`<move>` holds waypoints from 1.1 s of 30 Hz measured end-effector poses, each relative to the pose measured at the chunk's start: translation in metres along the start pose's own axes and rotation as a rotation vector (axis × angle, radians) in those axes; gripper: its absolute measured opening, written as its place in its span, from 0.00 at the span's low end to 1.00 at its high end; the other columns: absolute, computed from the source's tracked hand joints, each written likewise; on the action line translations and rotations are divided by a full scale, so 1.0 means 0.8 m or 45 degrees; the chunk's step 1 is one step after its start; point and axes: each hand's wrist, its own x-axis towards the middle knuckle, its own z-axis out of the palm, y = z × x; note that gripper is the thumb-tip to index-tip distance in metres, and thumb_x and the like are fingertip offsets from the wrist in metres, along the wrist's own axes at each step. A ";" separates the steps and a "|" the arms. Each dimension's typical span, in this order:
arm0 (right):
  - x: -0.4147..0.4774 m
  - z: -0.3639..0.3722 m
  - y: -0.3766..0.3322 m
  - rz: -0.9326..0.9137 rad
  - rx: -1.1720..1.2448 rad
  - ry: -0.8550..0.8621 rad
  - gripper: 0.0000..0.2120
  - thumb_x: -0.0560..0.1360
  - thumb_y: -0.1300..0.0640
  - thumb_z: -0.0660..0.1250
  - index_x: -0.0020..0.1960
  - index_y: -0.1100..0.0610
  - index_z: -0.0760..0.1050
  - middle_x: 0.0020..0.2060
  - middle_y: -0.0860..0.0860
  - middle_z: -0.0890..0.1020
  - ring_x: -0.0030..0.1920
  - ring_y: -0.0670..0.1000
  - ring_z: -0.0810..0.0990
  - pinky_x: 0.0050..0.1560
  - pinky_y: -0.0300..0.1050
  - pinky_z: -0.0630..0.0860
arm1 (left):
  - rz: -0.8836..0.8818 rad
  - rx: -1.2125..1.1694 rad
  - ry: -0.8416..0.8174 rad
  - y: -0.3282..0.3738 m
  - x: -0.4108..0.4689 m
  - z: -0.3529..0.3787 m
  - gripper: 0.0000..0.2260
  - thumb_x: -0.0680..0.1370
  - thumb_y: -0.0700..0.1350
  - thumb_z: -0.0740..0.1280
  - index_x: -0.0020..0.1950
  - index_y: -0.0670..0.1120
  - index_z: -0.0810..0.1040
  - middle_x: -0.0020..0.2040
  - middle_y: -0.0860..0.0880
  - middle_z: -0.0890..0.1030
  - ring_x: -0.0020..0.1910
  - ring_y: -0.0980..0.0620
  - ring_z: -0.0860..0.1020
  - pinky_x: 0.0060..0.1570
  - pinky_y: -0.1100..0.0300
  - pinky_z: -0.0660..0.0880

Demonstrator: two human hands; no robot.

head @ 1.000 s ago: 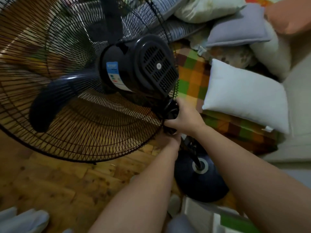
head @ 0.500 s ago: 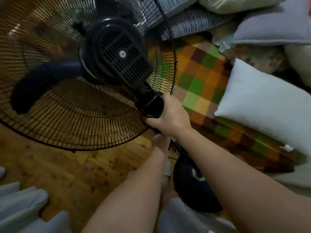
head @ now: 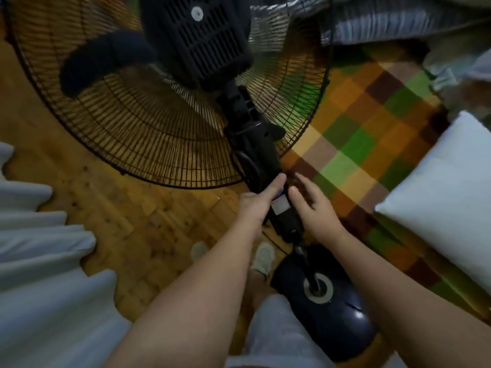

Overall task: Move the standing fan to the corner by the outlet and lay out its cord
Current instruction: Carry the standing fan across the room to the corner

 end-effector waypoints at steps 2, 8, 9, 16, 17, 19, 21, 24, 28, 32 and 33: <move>0.007 0.003 0.037 0.242 0.060 -0.034 0.38 0.73 0.27 0.56 0.78 0.44 0.61 0.76 0.44 0.64 0.74 0.47 0.64 0.70 0.47 0.64 | -0.008 -0.018 0.015 0.006 0.003 0.002 0.46 0.52 0.70 0.78 0.61 0.45 0.73 0.58 0.47 0.81 0.55 0.46 0.80 0.58 0.45 0.78; 0.050 0.032 0.042 0.370 0.307 -0.170 0.46 0.64 0.18 0.55 0.74 0.45 0.68 0.69 0.39 0.72 0.64 0.37 0.69 0.60 0.37 0.62 | 0.051 -0.108 0.012 0.008 0.042 -0.010 0.54 0.40 0.75 0.76 0.58 0.48 0.71 0.57 0.48 0.82 0.56 0.45 0.80 0.61 0.44 0.77; 0.057 0.038 0.036 0.364 0.319 -0.203 0.47 0.62 0.17 0.54 0.72 0.44 0.71 0.65 0.37 0.74 0.60 0.33 0.72 0.58 0.35 0.64 | 0.058 -0.116 0.022 0.008 0.047 -0.013 0.54 0.39 0.75 0.76 0.58 0.48 0.71 0.57 0.47 0.82 0.56 0.45 0.81 0.60 0.44 0.77; 0.083 0.076 0.009 0.269 0.296 -0.314 0.33 0.62 0.21 0.61 0.55 0.43 0.76 0.49 0.40 0.82 0.43 0.31 0.80 0.41 0.27 0.75 | 0.143 -0.210 0.040 0.011 0.068 -0.028 0.51 0.44 0.72 0.78 0.59 0.47 0.75 0.53 0.49 0.84 0.53 0.49 0.83 0.59 0.48 0.79; 0.083 0.080 0.006 0.252 0.290 -0.299 0.27 0.64 0.24 0.63 0.52 0.43 0.75 0.44 0.39 0.81 0.38 0.30 0.80 0.33 0.24 0.72 | 0.147 -0.222 0.043 0.010 0.070 -0.029 0.49 0.44 0.72 0.78 0.58 0.49 0.75 0.53 0.50 0.84 0.53 0.49 0.83 0.59 0.48 0.79; 0.084 0.086 0.005 0.241 0.285 -0.240 0.23 0.66 0.27 0.63 0.47 0.44 0.74 0.38 0.35 0.78 0.34 0.30 0.78 0.29 0.24 0.70 | 0.141 -0.218 0.046 0.007 0.075 -0.030 0.47 0.45 0.73 0.79 0.57 0.50 0.75 0.54 0.51 0.83 0.54 0.50 0.82 0.59 0.48 0.79; 0.086 0.090 0.011 0.214 0.238 -0.203 0.28 0.67 0.25 0.60 0.48 0.49 0.75 0.39 0.40 0.77 0.37 0.33 0.78 0.34 0.27 0.70 | 0.135 -0.199 0.038 -0.001 0.080 -0.034 0.48 0.46 0.74 0.78 0.58 0.51 0.75 0.54 0.52 0.83 0.54 0.50 0.82 0.59 0.47 0.79; 0.087 0.094 0.014 0.199 0.223 -0.192 0.27 0.68 0.27 0.59 0.45 0.50 0.75 0.36 0.43 0.78 0.32 0.33 0.77 0.31 0.25 0.67 | 0.099 -0.201 0.019 -0.015 0.084 -0.040 0.43 0.45 0.75 0.77 0.53 0.54 0.75 0.52 0.51 0.83 0.54 0.47 0.82 0.58 0.44 0.79; 0.087 0.104 0.010 0.217 0.270 -0.200 0.28 0.66 0.27 0.60 0.47 0.50 0.76 0.39 0.42 0.81 0.36 0.31 0.79 0.31 0.23 0.68 | 0.027 -0.214 0.005 -0.017 0.087 -0.038 0.45 0.41 0.76 0.75 0.50 0.54 0.73 0.53 0.48 0.83 0.54 0.46 0.82 0.58 0.43 0.78; 0.092 0.101 0.010 0.231 0.302 -0.233 0.31 0.67 0.23 0.58 0.50 0.47 0.80 0.42 0.38 0.84 0.43 0.35 0.82 0.39 0.27 0.73 | 0.044 -0.270 0.012 -0.009 0.087 -0.038 0.54 0.40 0.74 0.77 0.60 0.48 0.76 0.53 0.46 0.84 0.50 0.46 0.84 0.53 0.45 0.81; 0.093 0.099 0.015 0.238 0.323 -0.243 0.31 0.68 0.22 0.57 0.51 0.45 0.81 0.45 0.36 0.84 0.46 0.34 0.81 0.44 0.31 0.74 | 0.042 -0.279 0.002 -0.008 0.088 -0.038 0.56 0.40 0.74 0.77 0.62 0.46 0.77 0.53 0.46 0.85 0.50 0.46 0.85 0.52 0.45 0.82</move>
